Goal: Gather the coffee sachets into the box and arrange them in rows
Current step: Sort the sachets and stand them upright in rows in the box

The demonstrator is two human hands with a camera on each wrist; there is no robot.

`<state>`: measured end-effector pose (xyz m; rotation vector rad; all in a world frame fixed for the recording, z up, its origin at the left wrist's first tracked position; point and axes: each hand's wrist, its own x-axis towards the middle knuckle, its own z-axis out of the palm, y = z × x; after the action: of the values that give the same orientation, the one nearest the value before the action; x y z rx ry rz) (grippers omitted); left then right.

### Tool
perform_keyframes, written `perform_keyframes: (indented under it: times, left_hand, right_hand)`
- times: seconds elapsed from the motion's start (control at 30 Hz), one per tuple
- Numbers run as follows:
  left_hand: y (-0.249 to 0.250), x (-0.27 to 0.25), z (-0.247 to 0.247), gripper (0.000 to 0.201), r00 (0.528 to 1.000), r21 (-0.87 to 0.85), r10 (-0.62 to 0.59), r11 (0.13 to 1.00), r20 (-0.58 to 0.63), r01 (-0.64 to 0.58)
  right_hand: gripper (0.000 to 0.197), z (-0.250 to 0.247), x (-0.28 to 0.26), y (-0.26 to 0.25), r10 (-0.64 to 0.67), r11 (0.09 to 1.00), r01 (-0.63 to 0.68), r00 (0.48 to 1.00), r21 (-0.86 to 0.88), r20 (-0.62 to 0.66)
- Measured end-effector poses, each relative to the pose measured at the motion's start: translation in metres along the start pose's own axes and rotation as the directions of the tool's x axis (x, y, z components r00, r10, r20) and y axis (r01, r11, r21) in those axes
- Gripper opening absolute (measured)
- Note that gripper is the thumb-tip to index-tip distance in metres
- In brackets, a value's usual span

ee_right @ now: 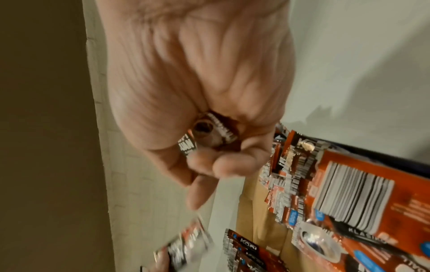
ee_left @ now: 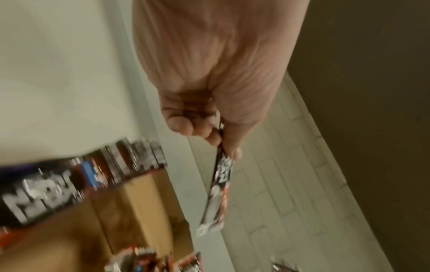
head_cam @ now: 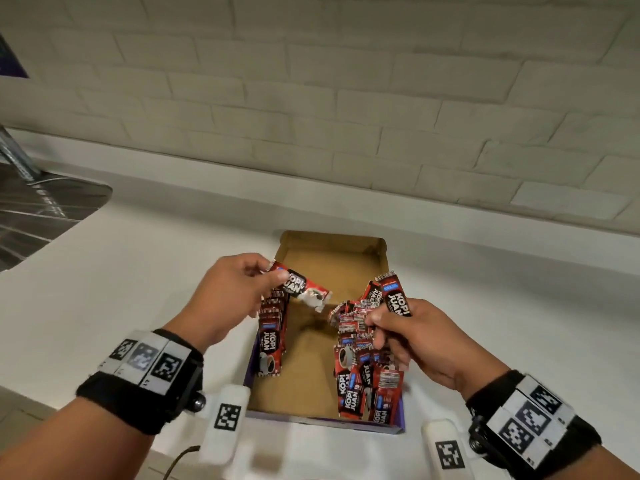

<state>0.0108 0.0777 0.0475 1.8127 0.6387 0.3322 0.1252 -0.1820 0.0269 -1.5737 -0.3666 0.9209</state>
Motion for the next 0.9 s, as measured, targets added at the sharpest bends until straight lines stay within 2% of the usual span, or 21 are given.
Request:
perform_keyframes:
  times: [0.07, 0.2, 0.37, 0.47, 0.6, 0.9]
  left_hand:
    - [-0.007, -0.002, -0.015, 0.022, 0.997, 0.18, -0.019, 0.984, 0.074, 0.005]
    - [-0.029, -0.004, -0.021, 0.017, 0.96, 0.484, -0.165, 0.874, 0.227, 0.036]
    - [-0.05, 0.0, -0.014, 0.013, 0.95, 0.715, -0.162, 0.695, 0.268, -0.083]
    - [-0.057, 0.0, -0.011, 0.013, 0.96, 0.746, -0.137, 0.659, 0.245, -0.096]
    - [-0.062, 0.001, -0.011, 0.018, 0.97, 0.703, -0.138, 0.71, 0.198, -0.042]
    - [-0.064, -0.005, -0.013, 0.023, 0.988, 0.65, -0.09, 0.76, 0.122, -0.011]
  right_hand:
    - [0.022, -0.007, -0.001, 0.003, 0.018, 0.998, -0.017, 1.0, 0.052, -0.022]
    - [0.039, -0.01, 0.002, 0.008, 0.038, 0.993, -0.032, 0.998, 0.112, -0.056]
    - [0.049, -0.002, 0.004, 0.009, 0.07, 0.995, -0.068, 0.997, 0.078, -0.025]
    - [0.05, 0.0, 0.004, 0.007, 0.069, 0.995, -0.068, 0.998, 0.079, -0.005]
    - [0.051, -0.001, 0.005, 0.006, 0.064, 0.994, -0.063, 0.998, 0.088, -0.008]
    - [0.051, 0.005, 0.003, 0.003, 0.039, 0.999, -0.039, 0.999, 0.033, -0.008]
